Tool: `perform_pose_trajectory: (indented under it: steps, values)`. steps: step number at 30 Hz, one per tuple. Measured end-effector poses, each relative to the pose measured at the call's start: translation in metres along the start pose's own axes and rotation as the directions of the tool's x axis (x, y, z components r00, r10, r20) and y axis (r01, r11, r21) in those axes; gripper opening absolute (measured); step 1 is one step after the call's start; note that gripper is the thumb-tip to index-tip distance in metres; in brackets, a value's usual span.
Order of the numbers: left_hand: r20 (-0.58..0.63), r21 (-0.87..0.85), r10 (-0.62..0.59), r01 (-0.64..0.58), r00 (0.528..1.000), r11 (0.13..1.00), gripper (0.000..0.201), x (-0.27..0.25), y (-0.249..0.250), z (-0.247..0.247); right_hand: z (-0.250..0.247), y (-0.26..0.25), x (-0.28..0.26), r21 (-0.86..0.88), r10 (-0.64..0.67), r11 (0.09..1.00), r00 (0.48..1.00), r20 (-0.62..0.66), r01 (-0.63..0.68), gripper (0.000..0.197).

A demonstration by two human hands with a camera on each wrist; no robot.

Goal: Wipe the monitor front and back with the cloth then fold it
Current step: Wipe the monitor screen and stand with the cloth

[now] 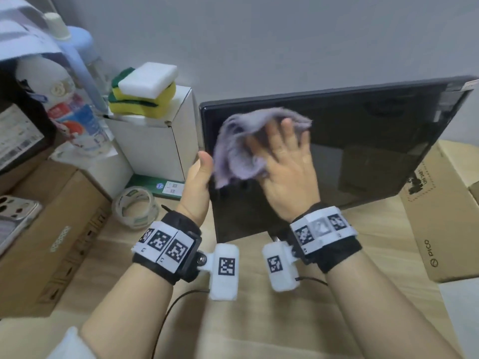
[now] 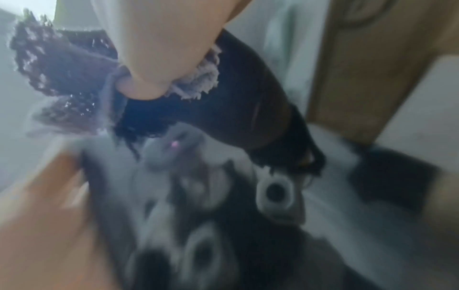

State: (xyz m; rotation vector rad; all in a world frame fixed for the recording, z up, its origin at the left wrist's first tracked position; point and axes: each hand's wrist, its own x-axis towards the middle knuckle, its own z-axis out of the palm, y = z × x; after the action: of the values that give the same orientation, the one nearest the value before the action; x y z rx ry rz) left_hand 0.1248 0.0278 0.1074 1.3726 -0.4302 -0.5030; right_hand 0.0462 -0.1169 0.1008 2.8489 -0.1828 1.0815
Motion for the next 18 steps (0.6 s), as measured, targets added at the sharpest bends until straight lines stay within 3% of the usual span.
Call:
perform_pose_trajectory:
  steps: [1,2,4,5,6,7,9,11,12,14,15,16,18]
  values:
    - [0.004,-0.005,-0.03,0.03,1.0,1.0,0.108,0.0,0.002,0.0,-0.006,0.013,0.002,0.022,0.123,0.992,0.992,-0.016,-0.123,0.059]
    - [0.013,-0.024,-0.06,0.06,0.998,0.998,0.103,-0.004,0.007,0.002,-0.011,0.03,0.001,0.091,0.318,0.945,0.948,-0.028,-0.315,0.053]
    - [0.012,-0.08,-0.067,0.068,0.998,0.995,0.091,-0.01,0.012,0.008,-0.016,0.06,-0.005,0.32,0.694,0.681,0.72,0.004,-0.659,0.059]
    - [0.004,-0.094,-0.071,0.071,0.997,0.993,0.092,-0.012,0.014,0.01,-0.016,0.068,-0.01,0.403,0.772,0.571,0.634,0.032,-0.715,0.064]
    - [0.002,-0.111,-0.067,0.067,0.998,0.992,0.089,-0.015,0.019,0.013,-0.016,0.067,-0.013,0.438,0.792,0.535,0.61,0.038,-0.722,0.068]
    - [-0.011,-0.109,-0.063,0.062,0.998,0.992,0.077,-0.015,0.02,0.013,-0.013,0.061,-0.015,0.436,0.773,0.56,0.633,0.031,-0.705,0.069]
    - [0.036,-0.092,-0.086,0.089,0.996,0.992,0.059,-0.012,0.018,0.012,-0.003,0.029,-0.02,0.346,0.633,0.716,0.773,0.044,-0.606,0.066]
    - [0.044,-0.077,-0.114,0.117,0.992,0.99,0.061,-0.01,0.012,0.01,0.015,-0.01,-0.038,0.235,0.361,0.902,0.931,0.055,-0.363,0.071]
    - [0.049,-0.054,-0.143,0.145,0.989,0.988,0.062,-0.012,0.009,0.011,0.027,-0.023,-0.055,0.179,0.208,0.959,0.976,0.073,-0.218,0.077]
    - [0.072,-0.076,-0.166,0.171,0.983,0.982,0.065,-0.019,0.002,0.012,0.045,-0.028,-0.09,0.036,0.001,0.999,0.993,0.118,-0.005,0.079]
    - [0.051,-0.097,-0.165,0.169,0.985,0.981,0.065,-0.019,0.001,0.013,0.048,-0.021,-0.099,-0.005,-0.045,0.999,0.99,0.134,0.046,0.07]
    - [0.04,-0.095,-0.138,0.141,0.99,0.985,0.063,-0.019,0.0,0.013,0.046,-0.011,-0.102,-0.031,-0.026,0.999,0.987,0.16,0.031,0.061]
    - [0.086,-0.136,-0.064,0.075,0.994,0.988,0.059,-0.016,0.002,0.012,0.033,0.012,-0.094,-0.091,0.238,0.97,0.947,0.215,-0.223,0.054]
